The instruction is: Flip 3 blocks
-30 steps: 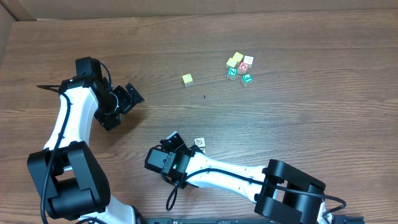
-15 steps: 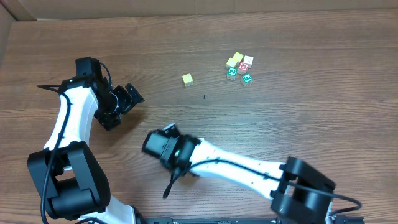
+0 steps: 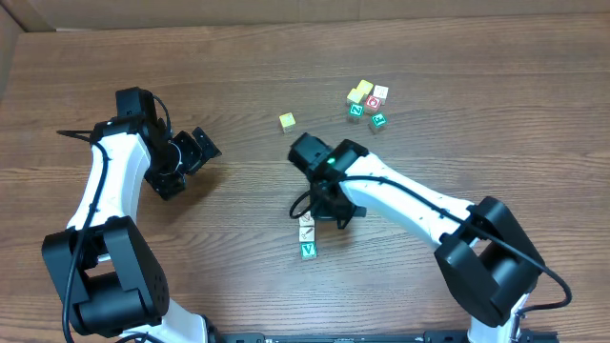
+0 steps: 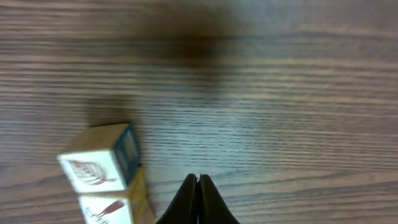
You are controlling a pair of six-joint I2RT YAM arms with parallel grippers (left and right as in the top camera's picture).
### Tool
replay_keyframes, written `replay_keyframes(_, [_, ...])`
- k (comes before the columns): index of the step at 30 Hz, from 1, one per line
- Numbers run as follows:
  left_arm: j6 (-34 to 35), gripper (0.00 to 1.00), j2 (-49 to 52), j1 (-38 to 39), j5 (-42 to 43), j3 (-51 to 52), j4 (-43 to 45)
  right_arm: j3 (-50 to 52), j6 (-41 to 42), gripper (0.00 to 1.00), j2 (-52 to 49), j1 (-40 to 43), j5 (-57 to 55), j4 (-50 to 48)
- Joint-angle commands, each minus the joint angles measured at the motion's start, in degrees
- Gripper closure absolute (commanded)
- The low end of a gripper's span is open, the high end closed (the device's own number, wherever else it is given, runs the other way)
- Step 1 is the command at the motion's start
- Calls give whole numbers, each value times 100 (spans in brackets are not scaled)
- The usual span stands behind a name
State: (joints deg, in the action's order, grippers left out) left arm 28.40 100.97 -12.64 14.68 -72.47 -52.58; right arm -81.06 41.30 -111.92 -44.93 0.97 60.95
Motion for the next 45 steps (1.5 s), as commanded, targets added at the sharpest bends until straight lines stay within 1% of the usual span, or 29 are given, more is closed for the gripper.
replay_keyframes(1, [-9,0,24,-9,-52,-76,-4,286,96,96,153,70,560,-308])
replay_keyframes(3, [-7,0,24,-9,-52,-76,-4,404,101,96,153,70,625,-597])
replay_keyframes(8, [-7,0,24,-9,-52,-76,-4,417,225,96,153,70,820,-868])
replay_keyframes(26, [-7,0,24,-9,-52,-76,-4,417,227,96,153,-173,942,-879])
replay_keyframes(45, [-7,0,24,-9,-52,-76,-4,417,227,96,153,-201,953,-859])
